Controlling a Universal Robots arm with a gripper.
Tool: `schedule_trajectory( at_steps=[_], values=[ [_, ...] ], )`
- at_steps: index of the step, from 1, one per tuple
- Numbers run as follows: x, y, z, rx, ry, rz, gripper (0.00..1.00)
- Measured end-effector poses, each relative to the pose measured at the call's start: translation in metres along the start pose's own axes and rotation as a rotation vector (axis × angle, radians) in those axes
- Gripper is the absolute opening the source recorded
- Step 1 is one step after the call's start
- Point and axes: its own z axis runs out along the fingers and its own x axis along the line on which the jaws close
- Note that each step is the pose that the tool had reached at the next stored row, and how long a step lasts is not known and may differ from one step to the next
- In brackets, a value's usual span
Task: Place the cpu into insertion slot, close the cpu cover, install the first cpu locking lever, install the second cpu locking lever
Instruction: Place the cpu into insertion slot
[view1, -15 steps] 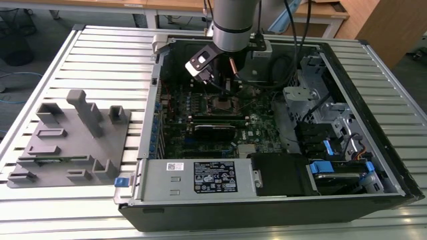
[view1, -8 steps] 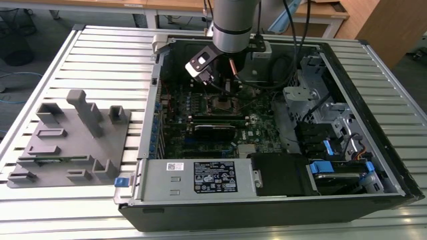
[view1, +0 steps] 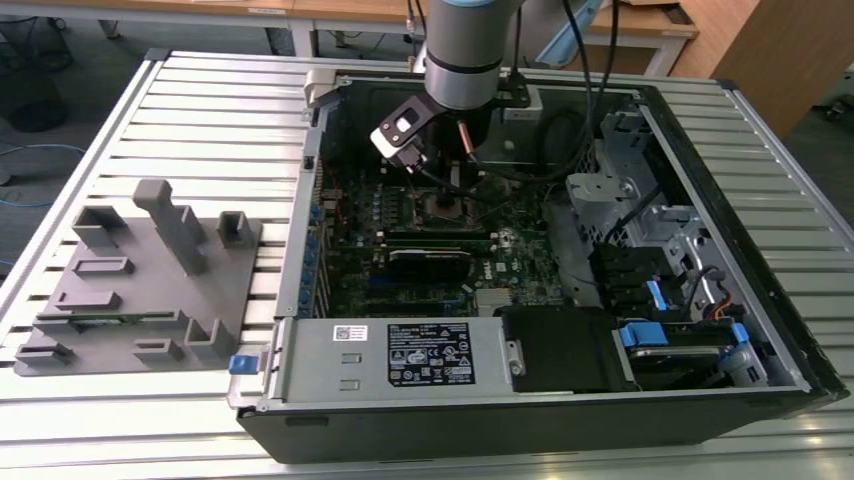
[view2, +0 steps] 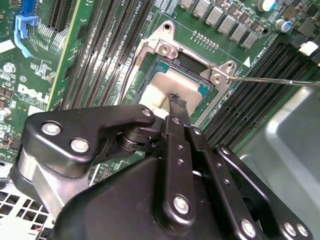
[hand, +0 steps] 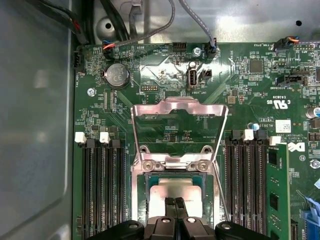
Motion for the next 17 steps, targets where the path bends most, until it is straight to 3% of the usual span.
schedule_trajectory(
  at_steps=[17],
  values=[
    [-0.0001,-0.0003,0.0048,0.0,-0.0001,0.0,0.11]
  ],
)
